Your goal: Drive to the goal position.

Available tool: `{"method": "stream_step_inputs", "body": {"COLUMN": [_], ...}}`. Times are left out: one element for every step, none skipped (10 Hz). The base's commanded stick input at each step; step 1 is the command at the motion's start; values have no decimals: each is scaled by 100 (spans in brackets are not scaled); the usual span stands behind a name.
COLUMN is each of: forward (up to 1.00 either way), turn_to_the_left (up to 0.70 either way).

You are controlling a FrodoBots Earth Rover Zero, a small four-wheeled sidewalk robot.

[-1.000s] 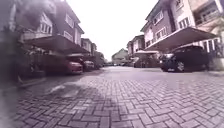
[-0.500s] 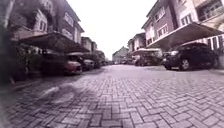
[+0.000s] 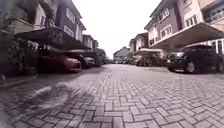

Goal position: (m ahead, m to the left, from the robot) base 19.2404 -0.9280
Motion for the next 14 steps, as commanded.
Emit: {"method": "stream_step_inputs", "body": {"forward": [69, 69, 69, 69, 69, 69, 69, 69, 69, 69, 69, 69, 69, 69], "turn_to_the_left": [3, 3, 3, 3, 3, 3, 3, 3, 3, 3, 3, 3, 3, 3]}}
